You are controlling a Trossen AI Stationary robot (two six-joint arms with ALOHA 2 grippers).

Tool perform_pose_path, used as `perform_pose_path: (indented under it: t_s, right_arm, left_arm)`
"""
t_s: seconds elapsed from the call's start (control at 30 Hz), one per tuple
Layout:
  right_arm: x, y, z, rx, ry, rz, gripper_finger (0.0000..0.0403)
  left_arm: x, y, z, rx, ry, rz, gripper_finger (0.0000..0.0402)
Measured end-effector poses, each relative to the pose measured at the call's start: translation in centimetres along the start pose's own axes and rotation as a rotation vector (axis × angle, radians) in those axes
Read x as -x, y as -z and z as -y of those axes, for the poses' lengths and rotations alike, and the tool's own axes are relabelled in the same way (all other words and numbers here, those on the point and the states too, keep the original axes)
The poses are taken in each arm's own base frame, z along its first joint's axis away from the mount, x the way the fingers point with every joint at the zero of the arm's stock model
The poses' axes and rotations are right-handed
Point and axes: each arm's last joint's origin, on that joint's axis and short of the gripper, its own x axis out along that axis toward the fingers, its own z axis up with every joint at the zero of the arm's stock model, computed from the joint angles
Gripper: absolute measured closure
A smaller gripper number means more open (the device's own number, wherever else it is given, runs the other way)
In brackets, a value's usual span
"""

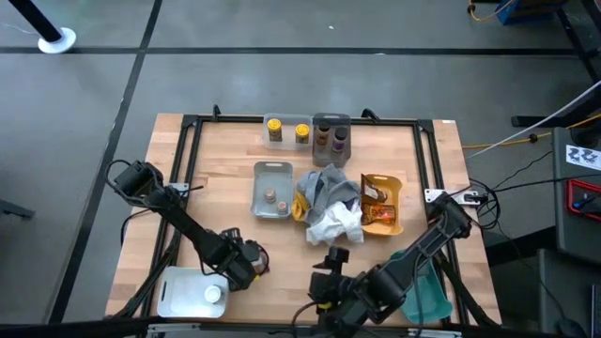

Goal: Sort spices by type
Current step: Put the orange seasoning pack into the yellow bin

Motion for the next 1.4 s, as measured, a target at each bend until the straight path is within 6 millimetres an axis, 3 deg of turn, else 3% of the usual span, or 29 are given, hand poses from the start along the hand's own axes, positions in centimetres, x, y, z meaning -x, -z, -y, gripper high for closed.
perform_pose_path:
  t_s: [0.23,0.67,1.17,1.4]
  right_arm:
    - [-1.9,0.6,-1.0,0.011,0.002,-0.022,0.0084]
    - [-2.4,0.7,-1.4,0.011,-0.012,-0.018,0.0084]
    - [-2.5,0.7,-1.4,0.064,-0.010,-0.018,0.0084]
    - [-3.3,1.1,-1.8,0.200,0.009,-0.020,0.0084]
  left_arm:
    - [0.0,0.1,0.1,-0.045,0.025,-0.029,0.0222]
    - [-0.2,-0.6,-0.3,-0.030,0.034,-0.027,0.0387]
    - [0.8,-3.6,-0.8,-0.087,0.074,0.039,0.0398]
    - [1.1,-5.5,-0.5,-0.104,0.246,0.095,0.0399]
